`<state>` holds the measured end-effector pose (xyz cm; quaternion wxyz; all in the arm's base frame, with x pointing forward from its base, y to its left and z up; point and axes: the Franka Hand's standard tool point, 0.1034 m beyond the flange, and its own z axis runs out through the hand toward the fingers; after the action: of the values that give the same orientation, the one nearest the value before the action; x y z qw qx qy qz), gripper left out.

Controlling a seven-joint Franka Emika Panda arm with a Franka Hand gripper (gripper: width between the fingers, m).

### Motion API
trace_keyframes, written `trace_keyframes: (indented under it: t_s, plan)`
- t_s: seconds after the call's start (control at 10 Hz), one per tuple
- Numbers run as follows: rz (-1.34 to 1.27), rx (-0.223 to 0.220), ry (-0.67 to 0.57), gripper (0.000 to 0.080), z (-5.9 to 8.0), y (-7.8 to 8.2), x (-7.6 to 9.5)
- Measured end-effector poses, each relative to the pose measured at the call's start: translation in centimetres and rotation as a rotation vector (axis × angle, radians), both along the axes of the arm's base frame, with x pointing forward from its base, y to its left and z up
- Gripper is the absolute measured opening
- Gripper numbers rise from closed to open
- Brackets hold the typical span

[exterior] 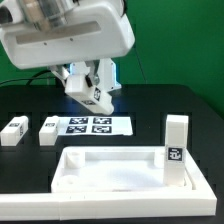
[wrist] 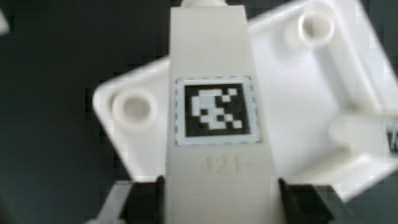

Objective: Assemble desk

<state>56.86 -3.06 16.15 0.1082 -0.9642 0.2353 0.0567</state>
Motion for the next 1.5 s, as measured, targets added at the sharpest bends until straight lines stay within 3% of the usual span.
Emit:
trace_keyframes:
  t_s: [0.3, 0.4, 0.5, 0.8, 1.2, 1.3, 1.5]
  plan:
    - [-0.021, -0.109, -0.222, 0.0288, -0.1, 0.3, 0.9]
    - [-0.018, -0.121, -0.235, 0.0288, -0.6, 0.6, 0.4]
    - [-0.014, -0.183, -0.306, 0.0288, -0.7, 0.7, 1.0]
    - [0.076, -0.295, -0.491, 0.0289, 0.7, 1.1, 3.5]
    - [0.042, -0.387, -0.759, 0.0289, 0.4, 1.7, 3.7]
    - [0.066, -0.400, -0.736, 0.0289, -0.9, 1.6, 3.2]
    - [0.097, -0.423, -0.716, 0.0289, -0.7, -0.4, 3.7]
